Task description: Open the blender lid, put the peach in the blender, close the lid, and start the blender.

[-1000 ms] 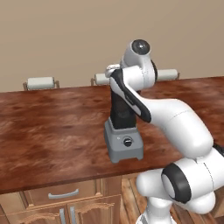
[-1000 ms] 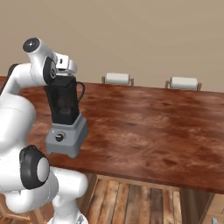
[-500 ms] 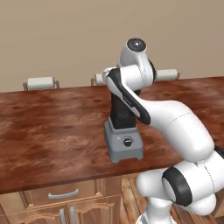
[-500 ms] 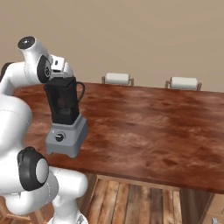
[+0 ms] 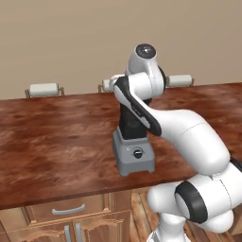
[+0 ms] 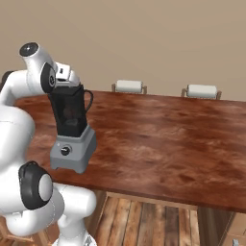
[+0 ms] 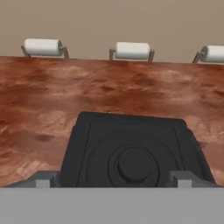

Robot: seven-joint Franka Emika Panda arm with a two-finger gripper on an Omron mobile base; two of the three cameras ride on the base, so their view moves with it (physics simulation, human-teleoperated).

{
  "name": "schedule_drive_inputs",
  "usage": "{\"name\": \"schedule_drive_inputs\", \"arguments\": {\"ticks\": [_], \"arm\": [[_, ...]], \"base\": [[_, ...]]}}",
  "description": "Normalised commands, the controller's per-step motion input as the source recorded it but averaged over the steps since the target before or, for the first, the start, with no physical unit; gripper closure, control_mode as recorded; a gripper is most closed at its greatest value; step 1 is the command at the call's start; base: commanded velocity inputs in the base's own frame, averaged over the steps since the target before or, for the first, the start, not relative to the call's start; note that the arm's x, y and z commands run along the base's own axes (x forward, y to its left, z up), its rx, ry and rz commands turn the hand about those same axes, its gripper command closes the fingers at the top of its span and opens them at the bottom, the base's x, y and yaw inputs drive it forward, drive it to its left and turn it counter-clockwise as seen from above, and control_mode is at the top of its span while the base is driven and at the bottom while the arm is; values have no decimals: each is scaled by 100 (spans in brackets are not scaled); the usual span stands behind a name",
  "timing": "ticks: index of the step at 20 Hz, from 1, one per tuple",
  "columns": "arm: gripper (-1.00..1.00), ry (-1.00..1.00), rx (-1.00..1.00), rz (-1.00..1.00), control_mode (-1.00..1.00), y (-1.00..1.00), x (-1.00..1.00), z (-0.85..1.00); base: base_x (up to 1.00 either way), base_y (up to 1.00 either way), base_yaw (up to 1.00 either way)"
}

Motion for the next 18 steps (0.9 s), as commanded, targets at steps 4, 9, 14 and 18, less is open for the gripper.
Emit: {"name": "schedule_drive_inputs", "arguments": {"ticks": [4,9,14,18], "arm": [[-100,0,0,0,-100,0,13,-19],[-100,-1,0,0,-100,0,0,-34],[-100,-5,0,0,-100,-2,0,-10],[-100,-5,0,0,-100,-4,0,9]], "base": [[0,0,0],[0,0,0],[0,0,0],[0,0,0]]}}
